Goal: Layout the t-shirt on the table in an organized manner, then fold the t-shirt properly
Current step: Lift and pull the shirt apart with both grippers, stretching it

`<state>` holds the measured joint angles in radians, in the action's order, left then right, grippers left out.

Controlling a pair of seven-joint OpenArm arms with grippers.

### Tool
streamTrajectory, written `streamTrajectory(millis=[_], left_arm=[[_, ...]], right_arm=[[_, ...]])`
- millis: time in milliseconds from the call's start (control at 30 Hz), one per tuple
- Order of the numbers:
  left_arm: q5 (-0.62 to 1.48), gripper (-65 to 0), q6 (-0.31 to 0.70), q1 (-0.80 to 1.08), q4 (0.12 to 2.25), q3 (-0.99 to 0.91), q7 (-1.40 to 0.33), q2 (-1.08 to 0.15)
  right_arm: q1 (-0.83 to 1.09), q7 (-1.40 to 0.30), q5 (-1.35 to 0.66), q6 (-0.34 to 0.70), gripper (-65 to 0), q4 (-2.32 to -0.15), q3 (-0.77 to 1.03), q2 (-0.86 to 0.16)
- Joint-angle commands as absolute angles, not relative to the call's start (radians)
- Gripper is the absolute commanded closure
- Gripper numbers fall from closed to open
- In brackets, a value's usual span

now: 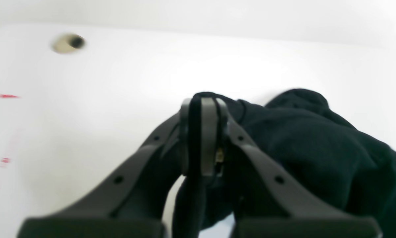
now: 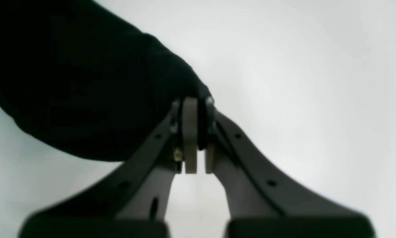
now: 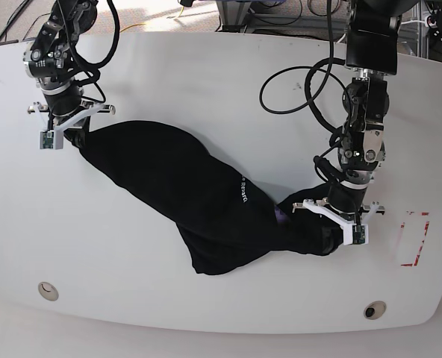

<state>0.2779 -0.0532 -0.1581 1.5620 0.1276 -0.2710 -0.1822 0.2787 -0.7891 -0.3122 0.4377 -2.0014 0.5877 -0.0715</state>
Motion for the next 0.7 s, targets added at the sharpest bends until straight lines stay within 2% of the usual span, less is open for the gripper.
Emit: streamTrajectory(millis=[0,200,400,667], left_arm=[[0.277,0.0,-0.05,-0.203,1.612,0.125,-0.24,-0.203],[0.275,0.0,-0.05,-0.248,1.675,0.122,-0.24,-0.245],[0.272,0.0,-0.05,-0.3,1.724,0.12,-0.242,-0.278],[0.274,0.0,-0.05,-0.357,1.727,0.12,-0.242,-0.321]], right_arm=[[0.245,-0.763,-0.318,0.438,-0.2,-2.025,0.595,-0.116],[0.133,-0.769,-0.32,0.438,-0.2,-2.022,0.593,-0.159],[-0.019,-0.872,-0.32,0.438,-0.3,-2.018,0.593,-0.214],[-0.142,-0.897,-0.318,0.438,-0.3,-2.017,0.593,-0.223]])
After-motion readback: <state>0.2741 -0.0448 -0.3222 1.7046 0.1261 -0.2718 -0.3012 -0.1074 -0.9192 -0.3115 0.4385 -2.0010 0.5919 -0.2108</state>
